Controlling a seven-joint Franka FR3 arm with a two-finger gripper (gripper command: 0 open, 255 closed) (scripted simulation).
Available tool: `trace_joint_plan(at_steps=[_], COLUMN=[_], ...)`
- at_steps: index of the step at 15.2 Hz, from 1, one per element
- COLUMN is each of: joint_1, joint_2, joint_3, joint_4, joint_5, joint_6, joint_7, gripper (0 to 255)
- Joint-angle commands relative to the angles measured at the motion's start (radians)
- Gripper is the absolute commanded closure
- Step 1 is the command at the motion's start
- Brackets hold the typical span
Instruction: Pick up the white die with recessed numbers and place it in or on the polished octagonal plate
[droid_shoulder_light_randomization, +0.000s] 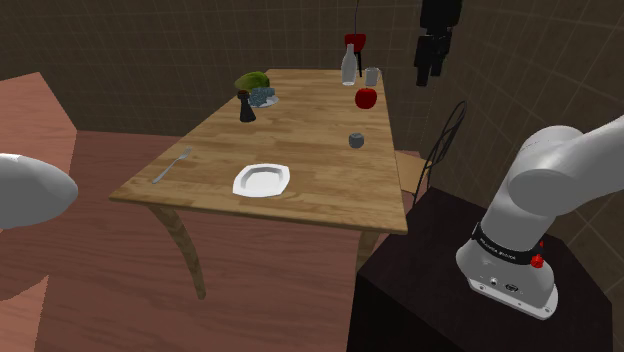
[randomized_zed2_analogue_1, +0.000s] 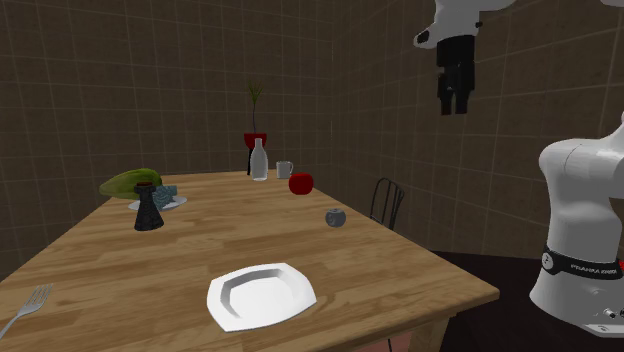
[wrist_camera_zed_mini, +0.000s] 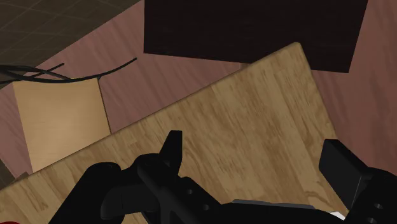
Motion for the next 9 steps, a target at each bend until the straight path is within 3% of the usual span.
trace_joint_plan(at_steps=[1,9], joint_1=[0.0,-0.008], joint_2=[0.0,0.178], joint_3=[0.0,-0.091], joint_4=[0.0,-0.068], joint_5=[0.0,-0.047], joint_6=[0.0,0.266], joint_7=[0.0,-0.095], gripper=[0,0])
